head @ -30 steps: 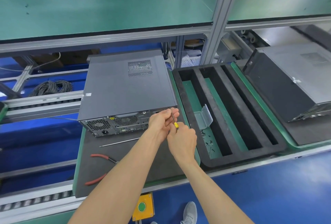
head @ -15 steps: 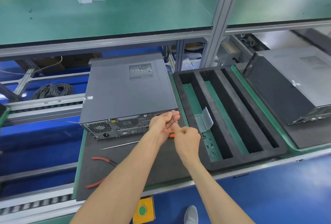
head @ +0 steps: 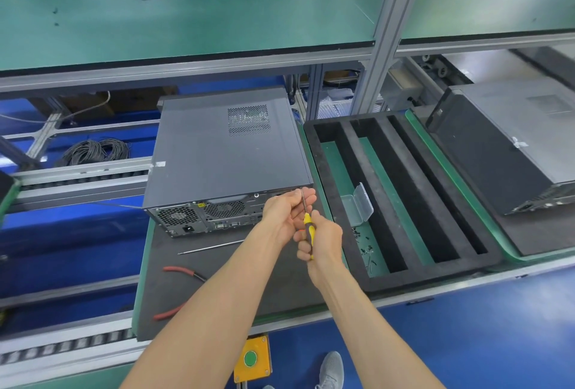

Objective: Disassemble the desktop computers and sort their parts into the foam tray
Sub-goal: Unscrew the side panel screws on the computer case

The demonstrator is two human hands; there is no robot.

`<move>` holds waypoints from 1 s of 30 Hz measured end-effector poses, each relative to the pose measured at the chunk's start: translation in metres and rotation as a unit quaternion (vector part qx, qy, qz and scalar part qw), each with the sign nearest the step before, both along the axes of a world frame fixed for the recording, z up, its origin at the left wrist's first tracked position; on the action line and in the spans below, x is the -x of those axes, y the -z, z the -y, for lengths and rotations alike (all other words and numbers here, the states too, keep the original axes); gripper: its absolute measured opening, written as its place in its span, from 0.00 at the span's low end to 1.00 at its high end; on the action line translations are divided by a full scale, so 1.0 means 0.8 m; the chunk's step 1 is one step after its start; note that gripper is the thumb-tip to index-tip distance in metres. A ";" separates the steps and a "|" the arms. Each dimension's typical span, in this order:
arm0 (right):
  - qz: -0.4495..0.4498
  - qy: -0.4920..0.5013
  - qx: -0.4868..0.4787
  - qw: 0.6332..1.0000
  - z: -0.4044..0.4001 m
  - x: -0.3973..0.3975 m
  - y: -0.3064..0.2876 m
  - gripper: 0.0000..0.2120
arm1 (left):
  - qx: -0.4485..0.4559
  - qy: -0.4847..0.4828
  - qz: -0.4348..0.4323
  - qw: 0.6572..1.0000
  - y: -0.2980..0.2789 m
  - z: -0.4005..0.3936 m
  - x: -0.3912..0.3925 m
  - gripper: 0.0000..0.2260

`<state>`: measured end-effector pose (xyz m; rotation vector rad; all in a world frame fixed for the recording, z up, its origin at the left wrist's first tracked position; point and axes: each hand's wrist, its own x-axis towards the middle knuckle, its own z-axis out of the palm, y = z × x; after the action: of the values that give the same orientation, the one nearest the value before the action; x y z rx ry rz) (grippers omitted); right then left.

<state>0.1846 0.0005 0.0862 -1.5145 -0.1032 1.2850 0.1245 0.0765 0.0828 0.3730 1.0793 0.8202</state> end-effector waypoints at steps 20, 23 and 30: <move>0.309 -0.070 -0.020 0.948 0.009 -0.002 0.005 0.15 | -0.013 0.004 0.003 1.000 -0.002 0.004 0.001 0.11; 0.491 -0.101 0.006 0.865 0.012 0.004 0.007 0.14 | -0.013 0.005 0.010 1.000 -0.002 0.004 0.002 0.11; 0.134 -0.001 0.037 0.990 0.002 -0.001 0.000 0.16 | -0.011 0.003 0.002 1.000 -0.001 0.003 0.000 0.11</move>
<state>0.1852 -0.0014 0.0865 -1.7467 -0.2341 1.0912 0.1244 0.0741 0.0833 0.3937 1.0663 0.8274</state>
